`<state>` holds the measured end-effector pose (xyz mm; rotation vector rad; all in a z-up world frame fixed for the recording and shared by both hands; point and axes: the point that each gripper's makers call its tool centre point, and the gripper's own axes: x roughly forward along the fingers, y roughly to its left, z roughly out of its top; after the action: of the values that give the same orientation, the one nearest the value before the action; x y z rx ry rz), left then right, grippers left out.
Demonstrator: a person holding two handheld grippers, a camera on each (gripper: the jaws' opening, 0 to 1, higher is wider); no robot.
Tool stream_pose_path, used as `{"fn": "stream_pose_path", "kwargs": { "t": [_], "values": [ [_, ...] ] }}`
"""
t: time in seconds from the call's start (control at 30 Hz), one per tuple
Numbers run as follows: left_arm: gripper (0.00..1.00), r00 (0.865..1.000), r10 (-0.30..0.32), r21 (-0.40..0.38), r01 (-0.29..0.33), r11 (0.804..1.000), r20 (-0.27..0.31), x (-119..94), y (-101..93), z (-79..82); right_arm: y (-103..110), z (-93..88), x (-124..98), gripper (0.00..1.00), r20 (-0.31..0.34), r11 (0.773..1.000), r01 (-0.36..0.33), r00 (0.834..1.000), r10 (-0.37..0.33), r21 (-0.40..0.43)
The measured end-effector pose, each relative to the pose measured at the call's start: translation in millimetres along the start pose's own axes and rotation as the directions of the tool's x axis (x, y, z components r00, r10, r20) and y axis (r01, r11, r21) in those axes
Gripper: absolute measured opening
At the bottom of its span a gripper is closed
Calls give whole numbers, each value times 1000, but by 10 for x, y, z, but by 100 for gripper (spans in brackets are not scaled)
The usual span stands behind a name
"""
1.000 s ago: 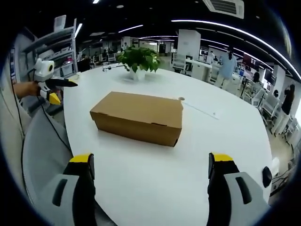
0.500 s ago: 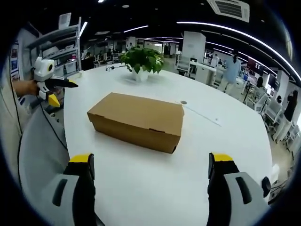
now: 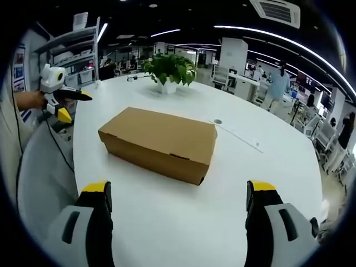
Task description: Operate the shoe box by opening the lid, removing the specified soft item, and placing it in the target area until the item is outside and the box remains undamaged.
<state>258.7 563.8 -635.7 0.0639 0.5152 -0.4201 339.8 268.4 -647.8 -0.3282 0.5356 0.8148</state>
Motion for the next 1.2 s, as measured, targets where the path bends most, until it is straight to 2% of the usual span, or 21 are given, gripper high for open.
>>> {"fn": "stream_pose_path", "kwargs": {
  "t": [0.33,0.47,0.63,0.93,1.07,1.2],
  "values": [
    [95,1000,13,12,-13,1000,-11,131,1,-1,-79,-55,142,96,-26,999,-29,999,29,-15],
    [95,1000,16,12,-16,1000,-12,195,-8,3,-106,-74,205,92,-35,999,-41,999,40,-28],
    [90,1000,15,29,-15,999,-5,265,-42,23,-134,-80,299,92,-38,997,-60,998,58,-41],
    [87,999,33,30,-32,999,-22,427,-64,-91,-151,-67,486,89,-40,990,-111,993,108,-92],
    [81,999,15,48,-14,999,-31,500,-165,-154,-162,-82,562,86,-55,985,-129,991,124,-112],
    [79,999,23,24,-21,999,-48,582,-201,-233,-180,-73,642,85,-58,982,-144,989,137,-122]
  ]
}}
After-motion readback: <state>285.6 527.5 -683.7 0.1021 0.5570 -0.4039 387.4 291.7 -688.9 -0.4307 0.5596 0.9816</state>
